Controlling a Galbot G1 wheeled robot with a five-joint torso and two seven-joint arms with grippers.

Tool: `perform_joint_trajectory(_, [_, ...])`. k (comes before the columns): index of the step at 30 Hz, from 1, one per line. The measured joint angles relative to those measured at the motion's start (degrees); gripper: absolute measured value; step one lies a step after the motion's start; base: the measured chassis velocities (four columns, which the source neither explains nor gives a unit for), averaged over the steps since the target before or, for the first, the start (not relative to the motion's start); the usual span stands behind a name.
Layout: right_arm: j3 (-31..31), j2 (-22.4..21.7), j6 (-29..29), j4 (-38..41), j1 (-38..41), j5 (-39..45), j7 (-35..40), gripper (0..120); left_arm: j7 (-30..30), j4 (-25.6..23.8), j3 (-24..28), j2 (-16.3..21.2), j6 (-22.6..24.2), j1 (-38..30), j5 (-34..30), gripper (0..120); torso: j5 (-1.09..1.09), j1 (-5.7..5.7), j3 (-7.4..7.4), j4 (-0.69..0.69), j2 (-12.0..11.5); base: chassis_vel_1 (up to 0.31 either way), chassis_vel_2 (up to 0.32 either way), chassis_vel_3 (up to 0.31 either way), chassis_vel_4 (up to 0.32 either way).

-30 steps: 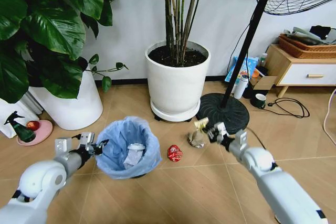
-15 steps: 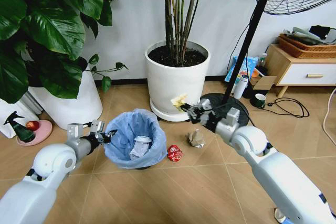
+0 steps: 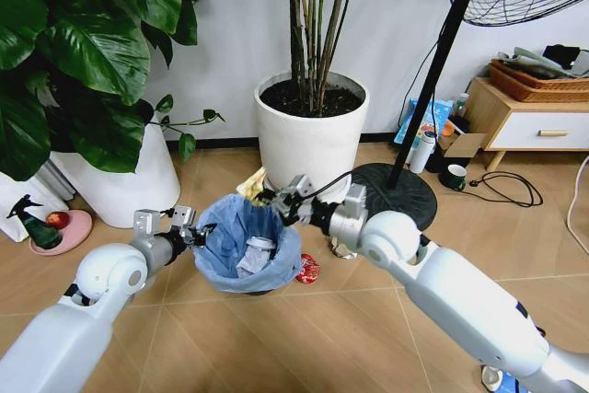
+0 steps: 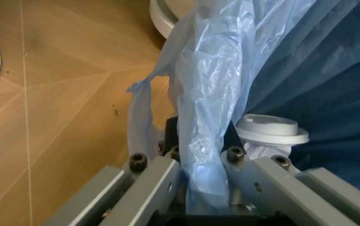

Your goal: Pick up the trash bin and place the garbage on the floor into it.

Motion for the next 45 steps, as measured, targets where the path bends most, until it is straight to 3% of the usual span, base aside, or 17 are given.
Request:
perform_joint_trajectory(3, [-1.2,0.0,-0.2,0.0,0.0,-0.6,2.1,5,0.0,0.2,0.2,-0.2,0.0,-0.2,0.1,0,0.0,0.0,0.0,0.0,0.0,0.0,0.0,0.0,0.0])
perform_joint_trajectory(8, [-2.0,0.1,-0.3,0.0,-0.1,-1.7,3.0,28,0.1,0.2,0.2,-0.5,0.0,-0.3,0.2,0,0.0,0.0,0.0,0.0,0.0,0.0,0.0,0.0,0.0])
perform_joint_trajectory(17, [-2.4,0.2,-0.3,-0.3,0.2,-1.7,3.1,54,0.2,0.1,0.2,-0.6,0.0,-0.3,0.4,0,0.0,0.0,0.0,0.0,0.0,0.0,0.0,0.0,0.0])
perform_joint_trajectory(20, [-2.7,0.2,-0.2,-0.5,0.3,-1.7,3.2,70,0.2,0.1,0.2,-0.7,0.0,-0.4,0.4,0,0.0,0.0,0.0,0.0,0.0,0.0,0.0,0.0,0.0])
perform_joint_trajectory(22, [-2.8,0.2,-0.2,-0.6,0.3,-1.7,3.3,73,0.2,0.1,0.2,-0.7,0.0,-0.4,0.4,0,0.0,0.0,0.0,0.0,0.0,0.0,0.0,0.0,0.0])
perform_joint_trajectory(24, [-3.1,0.3,0.0,-1.0,0.4,-1.8,3.3,85,0.2,0.1,0.2,-0.8,0.0,-0.4,0.4,0,0.0,0.0,0.0,0.0,0.0,0.0,0.0,0.0,0.0])
perform_joint_trajectory(26, [-3.1,0.3,0.0,-1.0,0.4,-1.8,3.3,87,0.2,0.0,0.2,-0.8,0.0,-0.4,0.4,0,0.0,0.0,0.0,0.0,0.0,0.0,0.0,0.0,0.0])
perform_joint_trajectory(28, [-3.4,0.6,0.1,-1.2,0.7,-1.8,3.4,98,0.3,-0.1,0.1,-0.8,0.0,-0.4,0.4,0,0.0,0.0,0.0,0.0,0.0,0.0,0.0,0.0,0.0])
perform_joint_trajectory(35, [-3.1,1.8,0.1,-1.7,1.0,-1.4,4.7,100,0.3,-0.2,0.0,-1.0,0.0,-0.1,0.6,0,0.0,-0.01,0.0,0.0,0.0,0.0,0.0,0.0,0.0])
perform_joint_trajectory(45, [5.7,-1.2,-0.6,1.4,-1.2,1.2,6.0,100,1.2,0.4,-2.7,-1.3,0.0,1.1,1.6,0,0.0,-0.01,0.0,0.0,0.0,0.0,0.0,0.0,0.0])
